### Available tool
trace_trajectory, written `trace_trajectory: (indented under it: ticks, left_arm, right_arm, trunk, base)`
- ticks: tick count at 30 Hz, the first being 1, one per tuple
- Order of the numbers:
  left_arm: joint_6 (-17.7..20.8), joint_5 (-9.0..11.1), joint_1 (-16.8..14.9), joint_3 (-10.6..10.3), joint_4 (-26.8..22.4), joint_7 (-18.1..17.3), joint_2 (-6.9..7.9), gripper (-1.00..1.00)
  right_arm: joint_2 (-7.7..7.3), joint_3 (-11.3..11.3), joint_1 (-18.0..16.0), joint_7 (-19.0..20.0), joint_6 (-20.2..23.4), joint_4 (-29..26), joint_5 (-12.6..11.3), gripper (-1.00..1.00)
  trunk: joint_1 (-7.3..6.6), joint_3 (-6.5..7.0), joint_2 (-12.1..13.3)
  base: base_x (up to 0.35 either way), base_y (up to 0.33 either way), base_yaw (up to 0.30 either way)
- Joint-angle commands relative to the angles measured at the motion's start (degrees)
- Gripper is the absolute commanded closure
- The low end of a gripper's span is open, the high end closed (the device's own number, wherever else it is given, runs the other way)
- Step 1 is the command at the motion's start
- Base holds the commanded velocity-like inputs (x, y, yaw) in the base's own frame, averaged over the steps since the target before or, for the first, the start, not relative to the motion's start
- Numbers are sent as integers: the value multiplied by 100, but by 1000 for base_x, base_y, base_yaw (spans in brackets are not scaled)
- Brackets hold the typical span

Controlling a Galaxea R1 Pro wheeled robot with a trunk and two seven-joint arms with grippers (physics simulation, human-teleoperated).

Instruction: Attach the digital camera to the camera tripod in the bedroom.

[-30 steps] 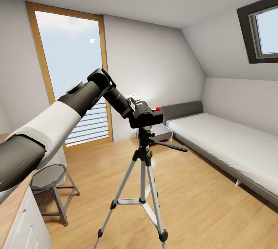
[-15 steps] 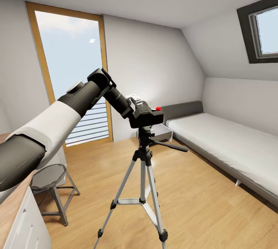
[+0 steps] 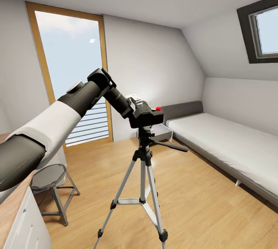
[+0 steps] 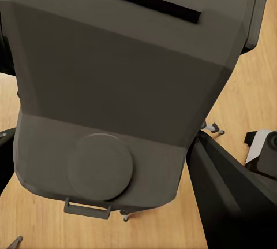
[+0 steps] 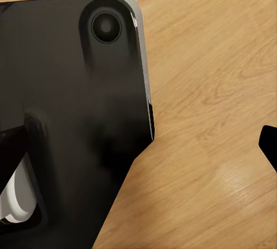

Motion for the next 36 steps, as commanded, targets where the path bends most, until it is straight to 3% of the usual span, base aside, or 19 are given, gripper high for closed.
trace_trajectory:
  ticks: [1, 36]
  left_arm:
    - [60, -60, -1, 2, -3, -55, -2, 100]
    - [60, -59, -1, -6, -171, -55, 103, 100]
  right_arm:
    - [-1, -39, -2, -11, -34, 13, 27, -100]
    - [-1, -39, -4, -11, -34, 13, 27, -100]
  trunk:
    - [2, 0, -3]
    - [2, 0, -3]
  base:
    - [0, 0, 0]
    - [0, 0, 0]
